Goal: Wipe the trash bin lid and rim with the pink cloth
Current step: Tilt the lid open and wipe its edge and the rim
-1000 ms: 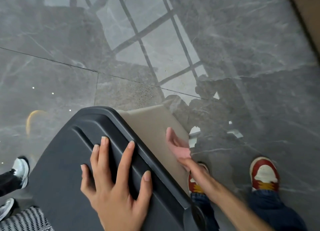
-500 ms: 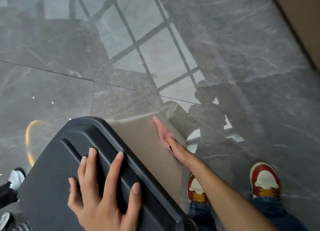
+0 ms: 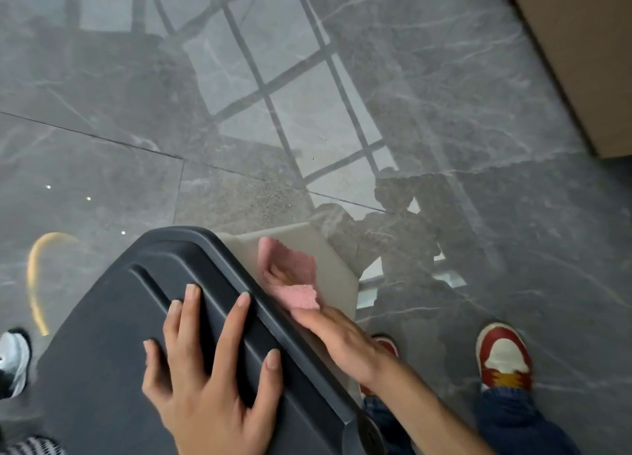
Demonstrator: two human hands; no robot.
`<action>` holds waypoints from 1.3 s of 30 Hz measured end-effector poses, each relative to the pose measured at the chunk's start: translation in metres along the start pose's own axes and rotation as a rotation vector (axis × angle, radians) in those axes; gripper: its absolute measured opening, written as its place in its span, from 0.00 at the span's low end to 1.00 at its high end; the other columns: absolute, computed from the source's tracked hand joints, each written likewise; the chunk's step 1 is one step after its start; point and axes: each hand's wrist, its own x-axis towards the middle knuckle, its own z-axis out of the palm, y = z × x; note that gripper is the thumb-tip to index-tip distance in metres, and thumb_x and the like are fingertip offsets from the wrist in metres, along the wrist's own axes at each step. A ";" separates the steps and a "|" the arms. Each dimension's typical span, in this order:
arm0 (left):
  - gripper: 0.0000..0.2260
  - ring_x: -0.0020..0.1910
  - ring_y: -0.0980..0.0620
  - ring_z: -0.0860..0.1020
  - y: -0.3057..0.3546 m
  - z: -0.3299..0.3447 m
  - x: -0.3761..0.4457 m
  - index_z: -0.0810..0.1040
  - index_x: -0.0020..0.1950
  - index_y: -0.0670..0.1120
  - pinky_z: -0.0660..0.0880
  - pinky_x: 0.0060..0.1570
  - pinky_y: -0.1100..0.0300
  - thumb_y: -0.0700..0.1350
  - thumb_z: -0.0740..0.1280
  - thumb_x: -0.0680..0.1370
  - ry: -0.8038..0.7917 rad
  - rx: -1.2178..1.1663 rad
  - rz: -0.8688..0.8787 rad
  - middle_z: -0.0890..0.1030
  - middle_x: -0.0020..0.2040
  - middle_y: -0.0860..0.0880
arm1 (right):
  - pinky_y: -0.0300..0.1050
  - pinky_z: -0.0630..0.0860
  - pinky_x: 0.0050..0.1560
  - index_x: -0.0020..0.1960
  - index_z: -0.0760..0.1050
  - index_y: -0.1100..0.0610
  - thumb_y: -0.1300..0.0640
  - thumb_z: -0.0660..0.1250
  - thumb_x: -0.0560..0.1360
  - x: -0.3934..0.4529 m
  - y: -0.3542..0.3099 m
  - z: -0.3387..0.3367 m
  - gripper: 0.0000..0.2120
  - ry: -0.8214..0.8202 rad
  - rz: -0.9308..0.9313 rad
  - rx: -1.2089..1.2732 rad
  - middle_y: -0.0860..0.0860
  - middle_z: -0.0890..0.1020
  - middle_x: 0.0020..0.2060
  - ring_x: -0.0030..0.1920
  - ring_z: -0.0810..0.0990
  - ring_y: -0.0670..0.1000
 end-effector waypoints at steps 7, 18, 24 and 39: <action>0.25 0.78 0.43 0.65 -0.002 0.002 -0.003 0.73 0.72 0.54 0.58 0.73 0.35 0.60 0.60 0.76 -0.009 -0.007 0.007 0.66 0.80 0.43 | 0.17 0.59 0.59 0.83 0.54 0.55 0.54 0.49 0.88 0.087 0.025 -0.024 0.23 0.078 0.240 0.051 0.47 0.60 0.81 0.73 0.64 0.33; 0.24 0.81 0.45 0.60 -0.004 0.002 -0.002 0.69 0.75 0.57 0.55 0.75 0.38 0.62 0.55 0.81 -0.028 -0.001 0.010 0.61 0.81 0.45 | 0.50 0.62 0.73 0.82 0.52 0.44 0.43 0.50 0.85 0.021 0.114 -0.039 0.27 0.386 0.541 -0.073 0.50 0.62 0.81 0.76 0.64 0.50; 0.24 0.80 0.44 0.60 -0.004 -0.002 -0.002 0.71 0.75 0.56 0.53 0.76 0.37 0.62 0.56 0.81 -0.072 0.010 0.006 0.60 0.82 0.46 | 0.56 0.60 0.80 0.78 0.66 0.42 0.26 0.59 0.75 -0.043 0.096 -0.033 0.36 0.478 0.619 0.145 0.43 0.69 0.78 0.79 0.65 0.50; 0.23 0.83 0.53 0.46 0.005 -0.075 0.027 0.72 0.74 0.53 0.42 0.79 0.51 0.56 0.65 0.80 -0.608 -0.647 -0.332 0.55 0.83 0.54 | 0.52 0.80 0.65 0.72 0.75 0.63 0.56 0.66 0.78 -0.216 -0.087 -0.031 0.24 0.422 0.300 0.677 0.61 0.79 0.69 0.69 0.80 0.58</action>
